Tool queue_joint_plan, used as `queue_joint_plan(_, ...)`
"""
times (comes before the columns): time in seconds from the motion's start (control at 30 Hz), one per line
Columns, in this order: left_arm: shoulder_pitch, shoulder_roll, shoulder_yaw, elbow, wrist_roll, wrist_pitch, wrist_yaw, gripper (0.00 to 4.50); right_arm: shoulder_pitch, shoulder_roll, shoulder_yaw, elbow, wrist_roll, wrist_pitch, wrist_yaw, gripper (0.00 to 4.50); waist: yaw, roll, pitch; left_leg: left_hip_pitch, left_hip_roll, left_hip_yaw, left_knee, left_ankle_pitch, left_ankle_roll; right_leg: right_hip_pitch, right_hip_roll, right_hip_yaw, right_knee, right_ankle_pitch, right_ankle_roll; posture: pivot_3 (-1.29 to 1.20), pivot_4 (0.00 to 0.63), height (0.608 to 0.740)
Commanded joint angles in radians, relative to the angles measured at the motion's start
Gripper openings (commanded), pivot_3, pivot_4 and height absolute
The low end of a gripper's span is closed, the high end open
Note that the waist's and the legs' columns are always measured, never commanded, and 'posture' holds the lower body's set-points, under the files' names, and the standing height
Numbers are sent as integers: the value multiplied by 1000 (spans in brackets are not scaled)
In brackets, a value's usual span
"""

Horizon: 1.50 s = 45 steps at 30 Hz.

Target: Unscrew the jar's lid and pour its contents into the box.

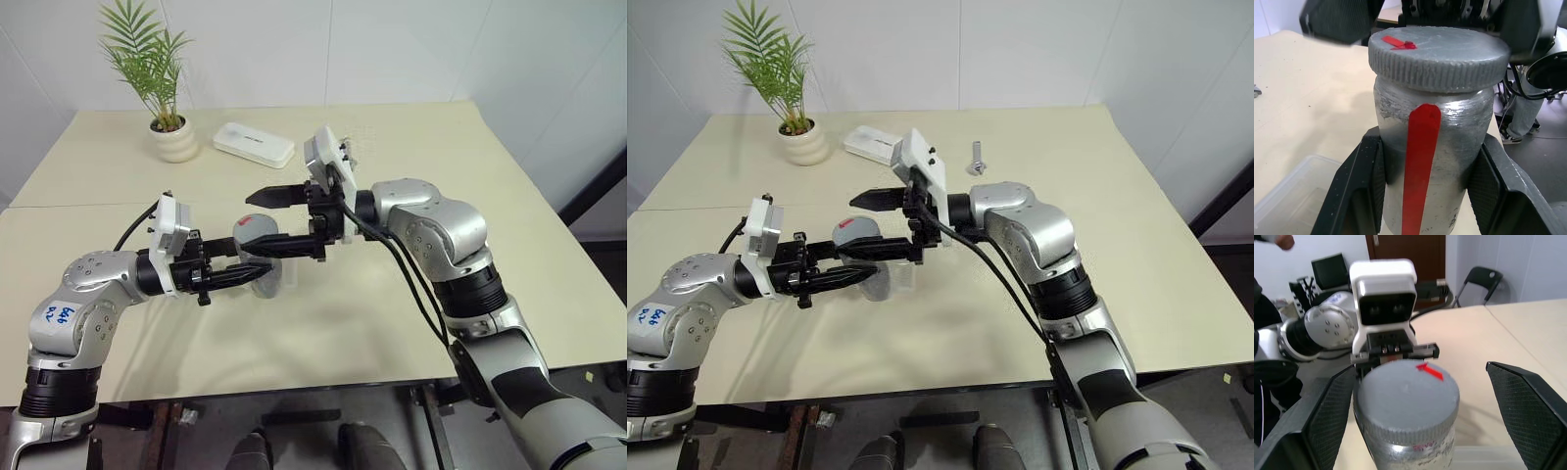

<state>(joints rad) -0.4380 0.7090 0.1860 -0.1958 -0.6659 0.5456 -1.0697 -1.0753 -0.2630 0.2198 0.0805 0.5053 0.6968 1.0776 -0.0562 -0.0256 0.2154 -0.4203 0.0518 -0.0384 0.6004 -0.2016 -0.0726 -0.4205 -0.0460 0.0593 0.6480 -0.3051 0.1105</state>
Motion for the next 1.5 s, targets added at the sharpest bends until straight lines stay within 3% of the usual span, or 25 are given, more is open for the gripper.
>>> queue_joint_plan(0.03, -1, 14, 21, -36, -23, -7, -3, 1876, -23, 0, -5, -41, 0, -17, 8, 4462, 0, 0, 0, 0, 0, 0, 0, 0, 0, 0, 0, 0, 0, 0, 0, 0, 150, 740)
queue_joint_plan(0.2, 2, 16, 22, -37, -23, -7, -3, 1876, -27, 6, -15, -35, 7, -13, 9, 4462, 0, 0, 0, 0, 0, 0, 0, 0, 0, 0, 0, 0, 0, 0, 0, 0, 150, 740)
queue_joint_plan(0.3, 4, 16, 22, -39, -23, -6, -1, 1876, -25, 12, -24, -41, 20, -7, 5, 3847, 0, 0, 0, 0, 0, 0, 0, 0, 0, 0, 0, 0, 0, 0, 0, 0, 150, 740)
queue_joint_plan(0.43, 6, 16, 23, -40, -23, -7, 0, 1876, -28, 30, -52, -57, 64, 20, -5, 2563, 0, 0, 0, 0, 0, 0, 0, 0, 0, 0, 0, 0, 0, 0, 0, 0, 150, 740)
queue_joint_plan(0.47, 7, 17, 23, -39, -22, -7, -1, 1876, -30, 39, -69, -62, 89, 34, -11, 2554, 1, 0, 0, 0, 0, 0, 0, 0, 0, 0, 0, 0, 0, 0, 0, 0, 150, 740)
queue_joint_plan(0.67, 21, 31, 18, -38, -17, -15, -10, 1876, -44, 91, -239, -63, 282, 173, -111, 2554, 0, 0, 0, 0, 0, 0, -1, 0, 0, 0, 0, 0, 0, 0, 0, 0, 150, 740)
queue_joint_plan(0.8, 41, 45, 27, -45, -24, -13, -13, 1876, 1, 39, -254, -78, 232, 122, -148, 2554, 2, 0, 0, 0, 0, 0, -1, 0, 0, 0, 0, 0, 0, 0, 0, 0, 150, 740)
queue_joint_plan(1.03, 62, 82, 96, -38, -55, 2, -6, 1876, 260, -146, -220, 103, -120, -342, -189, 2554, 7, -1, 0, -1, 0, 1, -1, 0, 0, 0, 0, 0, -3, 0, 0, 0, 150, 740)
queue_joint_plan(1.23, 32, 99, 143, 25, -73, 9, -4, 1876, 376, -186, -268, 510, -284, -723, -304, 2554, -4, -1, 0, 1, 0, 5, -2, 0, 0, 0, 0, 3, -3, 0, 0, 0, 150, 740)
queue_joint_plan(1.33, -1, 89, 146, 56, -80, 13, 10, 1876, 375, -177, -299, 651, -302, -805, -353, 2554, -7, -1, 0, 2, 0, 5, -2, 0, 0, 0, 0, 4, -2, 0, 0, 0, 150, 740)
queue_joint_plan(1.5, -29, 80, 150, 85, -93, 32, 29, 1876, 408, -165, -322, 664, -273, -821, -291, 4306, -6, -1, 0, 5, 0, 6, -2, 0, 0, 3, 0, 5, -2, 1, 2, 0, 150, 740)
